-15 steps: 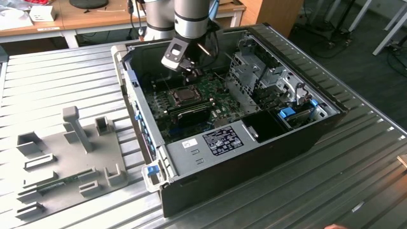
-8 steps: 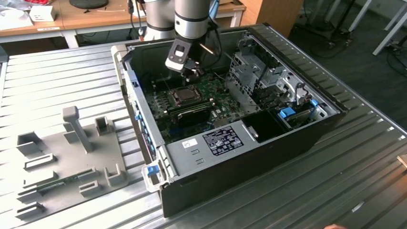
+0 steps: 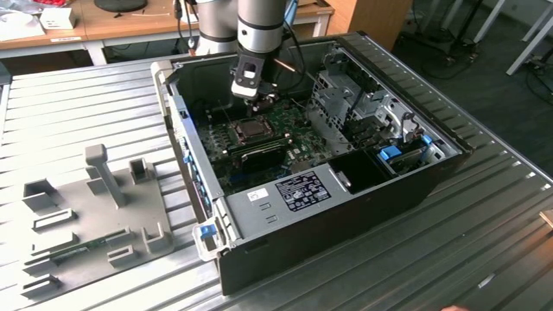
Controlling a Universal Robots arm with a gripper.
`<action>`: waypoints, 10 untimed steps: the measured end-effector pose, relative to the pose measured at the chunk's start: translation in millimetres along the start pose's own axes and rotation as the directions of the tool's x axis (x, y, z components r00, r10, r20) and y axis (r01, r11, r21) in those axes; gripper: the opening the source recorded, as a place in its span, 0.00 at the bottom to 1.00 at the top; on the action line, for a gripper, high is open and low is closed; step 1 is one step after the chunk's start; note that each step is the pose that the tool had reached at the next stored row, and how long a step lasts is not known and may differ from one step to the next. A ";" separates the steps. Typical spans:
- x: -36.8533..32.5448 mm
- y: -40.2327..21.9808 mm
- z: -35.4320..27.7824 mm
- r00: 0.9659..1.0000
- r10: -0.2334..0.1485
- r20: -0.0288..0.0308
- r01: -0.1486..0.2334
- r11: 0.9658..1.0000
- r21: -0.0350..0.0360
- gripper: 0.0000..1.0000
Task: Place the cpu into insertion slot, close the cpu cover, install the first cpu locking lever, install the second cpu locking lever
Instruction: 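Close the cpu cover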
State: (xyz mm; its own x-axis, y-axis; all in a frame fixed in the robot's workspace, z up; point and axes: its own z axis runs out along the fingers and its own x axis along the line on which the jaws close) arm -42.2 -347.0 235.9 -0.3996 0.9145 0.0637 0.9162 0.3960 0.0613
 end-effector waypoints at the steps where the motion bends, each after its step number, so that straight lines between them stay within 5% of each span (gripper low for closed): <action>1: 0.0 0.0 0.1 1.000 -0.020 -0.001 0.020 1.000 0.001 0.11; 6: 0.0 0.0 0.6 0.994 -0.109 -0.007 0.109 0.994 0.007 0.11; 10: 0.0 0.0 0.9 0.983 -0.181 -0.012 0.181 0.983 0.011 0.11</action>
State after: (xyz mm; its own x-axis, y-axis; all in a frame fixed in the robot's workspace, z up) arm -42.2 -346.9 235.0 -0.5594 0.8264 0.0639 0.8288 0.5562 0.0613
